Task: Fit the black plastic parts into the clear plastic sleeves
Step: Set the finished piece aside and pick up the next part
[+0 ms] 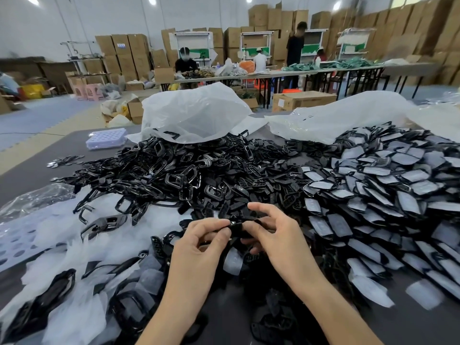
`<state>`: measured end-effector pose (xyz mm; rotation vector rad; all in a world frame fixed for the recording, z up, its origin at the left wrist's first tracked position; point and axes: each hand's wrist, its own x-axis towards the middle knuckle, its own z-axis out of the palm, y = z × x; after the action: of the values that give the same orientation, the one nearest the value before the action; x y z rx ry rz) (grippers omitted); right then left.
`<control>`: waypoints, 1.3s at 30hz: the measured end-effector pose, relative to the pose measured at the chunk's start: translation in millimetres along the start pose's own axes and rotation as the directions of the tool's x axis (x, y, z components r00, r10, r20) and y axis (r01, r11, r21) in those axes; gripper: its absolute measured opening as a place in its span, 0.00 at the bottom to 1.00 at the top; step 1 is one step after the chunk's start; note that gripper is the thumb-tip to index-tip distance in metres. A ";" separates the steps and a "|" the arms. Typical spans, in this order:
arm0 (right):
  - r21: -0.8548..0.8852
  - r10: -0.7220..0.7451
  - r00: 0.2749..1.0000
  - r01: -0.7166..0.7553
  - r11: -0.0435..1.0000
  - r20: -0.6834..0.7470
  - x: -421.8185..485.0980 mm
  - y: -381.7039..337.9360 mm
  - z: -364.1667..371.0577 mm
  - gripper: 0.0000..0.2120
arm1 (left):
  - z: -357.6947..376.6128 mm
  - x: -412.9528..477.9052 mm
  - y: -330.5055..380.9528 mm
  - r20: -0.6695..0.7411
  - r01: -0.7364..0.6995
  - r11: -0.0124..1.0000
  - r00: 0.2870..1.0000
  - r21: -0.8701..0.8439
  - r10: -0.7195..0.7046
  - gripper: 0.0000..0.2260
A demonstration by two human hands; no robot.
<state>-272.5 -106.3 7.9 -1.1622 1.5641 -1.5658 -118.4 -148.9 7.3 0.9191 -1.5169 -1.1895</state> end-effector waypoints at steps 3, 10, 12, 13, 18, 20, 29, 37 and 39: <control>0.013 -0.044 0.999 0.044 0.999 -0.002 -2.0 -2.9 -0.8 0.05 | 0.9 -0.3 1.4 0.010 -0.050 0.996 0.999 0.079 0.049 0.13; 0.129 -0.082 0.994 0.072 0.989 0.070 -4.2 -5.1 1.5 0.13 | 0.4 -2.6 -0.1 0.054 -0.047 0.998 0.997 0.028 0.046 0.12; 0.146 -0.084 0.993 0.071 0.987 0.087 -4.2 -5.3 3.0 0.14 | -0.7 -2.0 0.8 0.060 -0.032 0.999 0.998 0.007 0.032 0.13; 0.153 -0.087 0.992 0.072 0.986 0.093 -4.2 -5.3 3.4 0.14 | -1.2 -1.5 0.8 0.063 -0.024 1.000 0.998 0.005 0.023 0.12; 0.168 -0.091 0.986 0.067 0.983 0.142 -6.6 -8.6 3.2 0.12 | -4.7 -0.7 1.1 0.106 0.044 0.999 0.993 0.005 -0.045 0.09; 0.175 -0.090 0.983 0.062 0.983 0.160 -6.5 -9.6 3.0 0.12 | -5.7 -0.4 1.8 0.128 0.059 0.998 0.990 -0.024 -0.055 0.09; 0.004 -0.067 0.984 0.067 0.998 0.168 -6.0 1.2 6.9 0.09 | -5.0 -1.5 -4.1 -0.008 -0.099 0.971 0.995 0.219 0.104 0.11; 0.011 -0.053 0.986 0.055 0.998 -0.160 7.3 8.2 -7.6 0.05 | -9.4 -5.4 -7.2 0.323 -0.438 0.404 0.890 0.803 0.322 0.13; 0.052 -0.037 0.979 0.049 0.997 -0.198 8.8 10.2 -8.3 0.06 | -9.4 -7.9 -8.7 0.378 -0.445 0.307 0.890 0.841 0.255 0.14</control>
<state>-285.2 -111.6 -0.1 -1.0424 1.6175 -1.7886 -107.3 -145.8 -2.5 1.0672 -2.4475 0.0555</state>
